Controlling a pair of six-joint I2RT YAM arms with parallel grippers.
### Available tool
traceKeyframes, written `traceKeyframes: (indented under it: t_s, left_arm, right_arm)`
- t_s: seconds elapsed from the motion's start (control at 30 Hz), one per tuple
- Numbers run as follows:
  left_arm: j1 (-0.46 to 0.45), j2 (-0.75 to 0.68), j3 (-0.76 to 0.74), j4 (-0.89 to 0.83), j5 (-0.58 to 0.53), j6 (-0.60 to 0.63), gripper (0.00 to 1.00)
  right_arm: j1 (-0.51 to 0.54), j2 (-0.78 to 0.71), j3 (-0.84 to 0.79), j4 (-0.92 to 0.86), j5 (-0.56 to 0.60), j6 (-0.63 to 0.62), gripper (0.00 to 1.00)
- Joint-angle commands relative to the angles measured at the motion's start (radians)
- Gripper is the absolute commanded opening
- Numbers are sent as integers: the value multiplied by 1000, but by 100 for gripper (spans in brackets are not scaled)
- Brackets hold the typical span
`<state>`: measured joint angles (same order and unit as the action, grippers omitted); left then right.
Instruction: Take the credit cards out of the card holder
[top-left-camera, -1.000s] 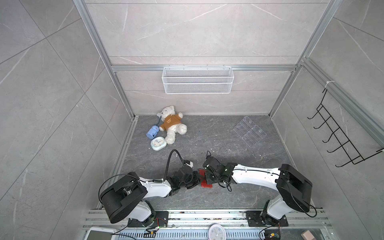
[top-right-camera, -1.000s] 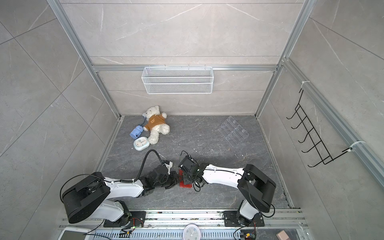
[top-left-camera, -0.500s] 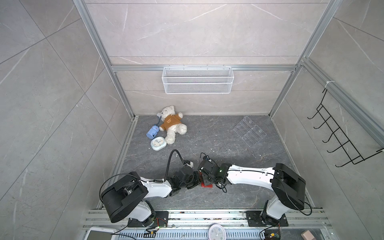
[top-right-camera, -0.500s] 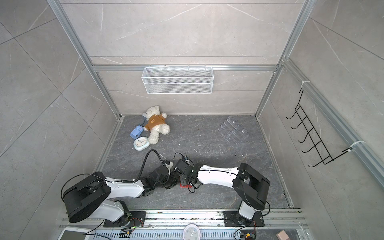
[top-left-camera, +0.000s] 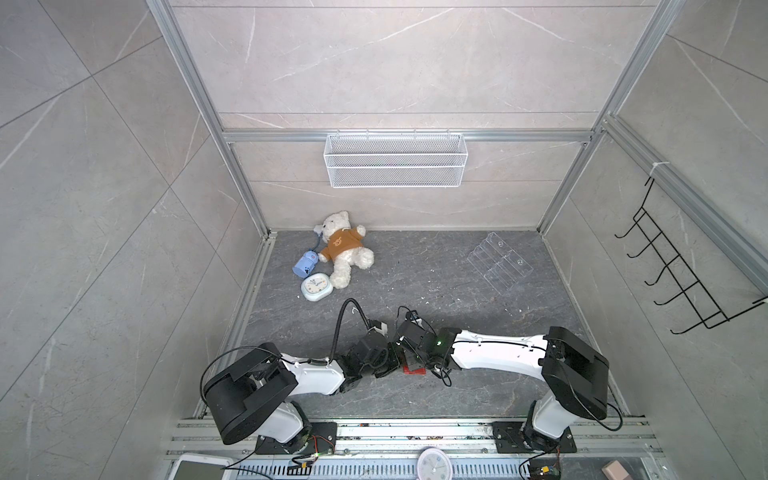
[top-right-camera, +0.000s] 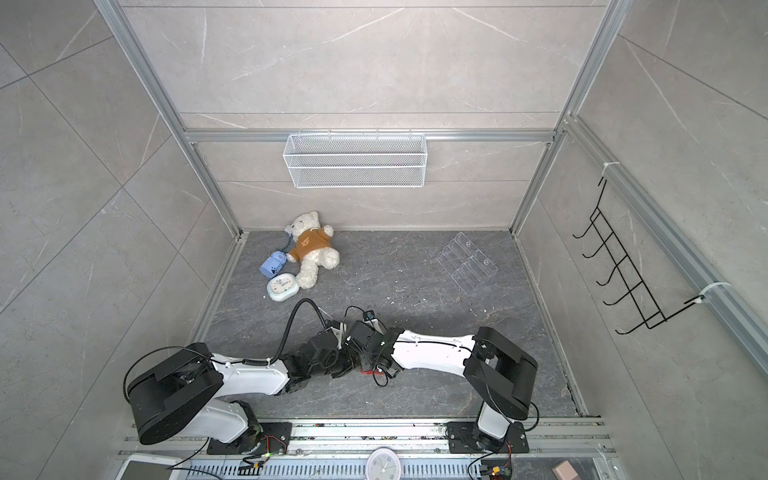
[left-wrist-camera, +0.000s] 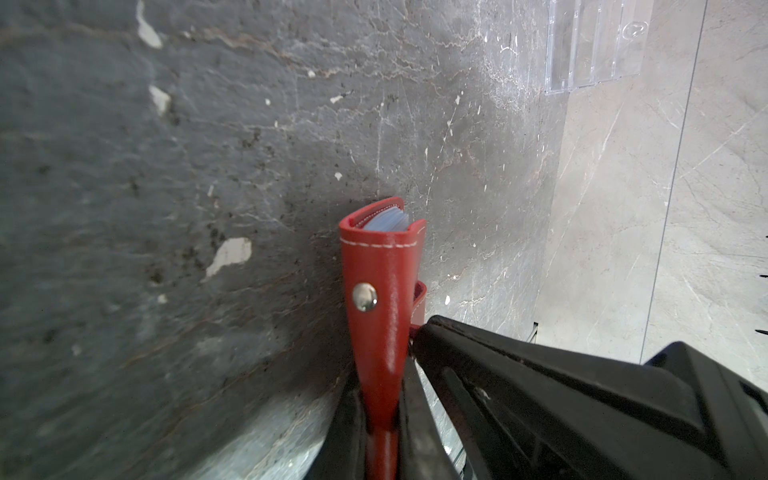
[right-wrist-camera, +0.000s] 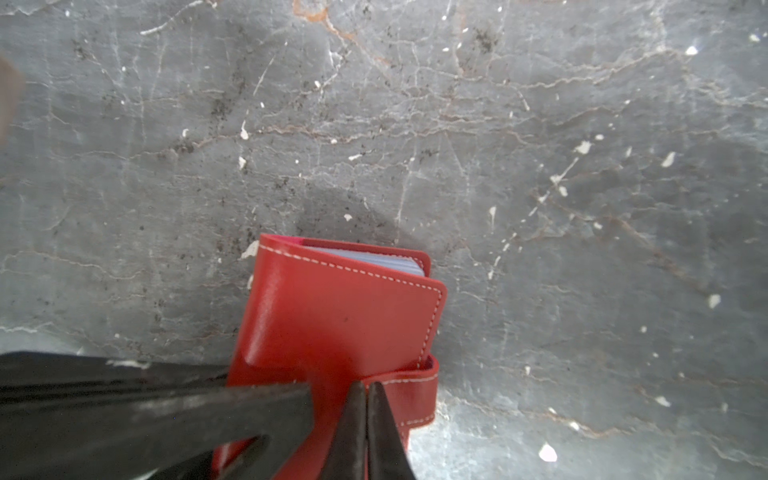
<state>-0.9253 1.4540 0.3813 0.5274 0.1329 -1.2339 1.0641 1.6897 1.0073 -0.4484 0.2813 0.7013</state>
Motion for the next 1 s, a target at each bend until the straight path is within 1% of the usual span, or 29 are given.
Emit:
traceKeyframes:
  t_s: [0.0, 0.4, 0.7, 0.97]
  left_arm:
    - [-9, 13, -1, -67, -12, 19, 0]
    - [-9, 13, -7, -85, -20, 29, 0]
    - [-10, 13, -27, -94, -29, 41, 0]
    - [-10, 3, -19, -140, -37, 63, 0]
  right_arm:
    - [-7, 7, -19, -81, 69, 9, 4]
    - [-14, -73, -103, -23, 68, 66, 0]
    - [-52, -138, -204, 64, 35, 96, 0]
    - [-96, -194, -260, 83, 26, 98, 0]
